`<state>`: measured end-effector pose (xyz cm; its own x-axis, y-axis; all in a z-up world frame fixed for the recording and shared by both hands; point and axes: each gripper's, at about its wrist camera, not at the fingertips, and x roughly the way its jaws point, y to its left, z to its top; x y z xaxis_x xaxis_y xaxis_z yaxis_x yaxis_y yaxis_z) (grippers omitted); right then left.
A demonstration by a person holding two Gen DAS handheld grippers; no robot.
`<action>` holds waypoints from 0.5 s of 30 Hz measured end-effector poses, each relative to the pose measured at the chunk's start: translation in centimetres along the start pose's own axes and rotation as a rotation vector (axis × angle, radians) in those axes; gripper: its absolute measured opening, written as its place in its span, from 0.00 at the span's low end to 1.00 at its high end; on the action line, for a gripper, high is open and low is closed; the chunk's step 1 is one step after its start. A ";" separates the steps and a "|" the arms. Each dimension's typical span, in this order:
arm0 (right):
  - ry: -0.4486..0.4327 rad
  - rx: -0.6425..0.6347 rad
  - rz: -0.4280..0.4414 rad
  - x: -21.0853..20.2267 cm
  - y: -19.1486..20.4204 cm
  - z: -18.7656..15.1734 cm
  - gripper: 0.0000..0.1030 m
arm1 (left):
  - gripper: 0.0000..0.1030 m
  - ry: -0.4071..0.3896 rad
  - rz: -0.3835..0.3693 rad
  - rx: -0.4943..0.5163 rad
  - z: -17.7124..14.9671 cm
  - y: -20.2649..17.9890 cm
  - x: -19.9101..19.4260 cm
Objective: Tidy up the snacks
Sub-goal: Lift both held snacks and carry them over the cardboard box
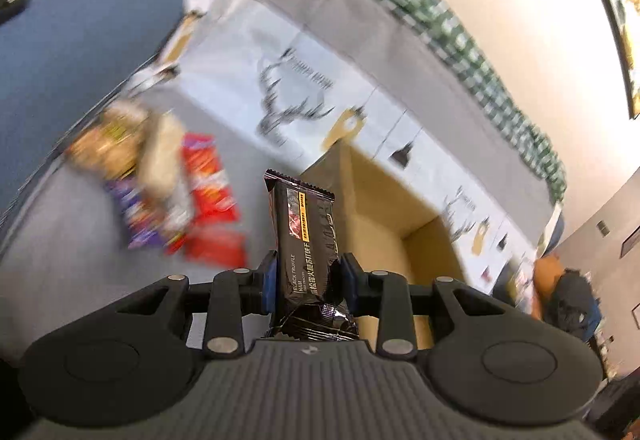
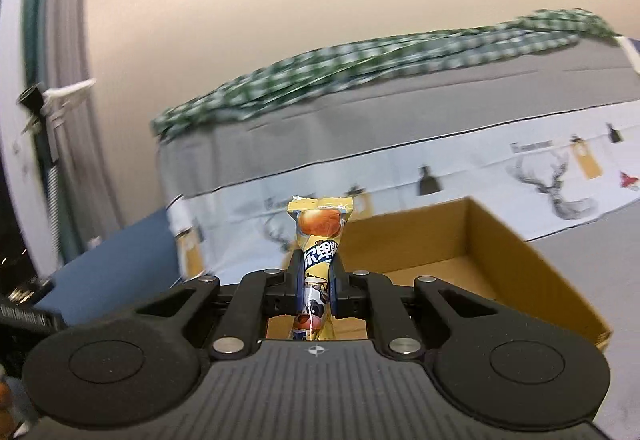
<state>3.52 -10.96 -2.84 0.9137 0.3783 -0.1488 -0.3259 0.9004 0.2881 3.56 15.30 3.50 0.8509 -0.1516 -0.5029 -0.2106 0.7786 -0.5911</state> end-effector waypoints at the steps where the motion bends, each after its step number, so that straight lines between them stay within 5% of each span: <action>1: -0.001 0.020 -0.013 0.1 -0.6 0.1 0.11 | 0.35 -0.010 -0.013 0.002 0.4 -1.0 0.5; 7: -0.001 0.123 -0.074 0.7 -4.0 0.4 0.11 | 0.35 -0.037 -0.107 0.049 2.0 -8.3 5.0; 15: -0.002 0.168 -0.131 1.2 -6.2 0.3 0.11 | 0.35 0.002 -0.159 0.160 -0.2 -14.9 9.2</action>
<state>6.68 -16.18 -4.49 0.9461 0.2598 -0.1933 -0.1594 0.8932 0.4204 14.42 2.13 7.56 0.8665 -0.2814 -0.4124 0.0054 0.8313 -0.5558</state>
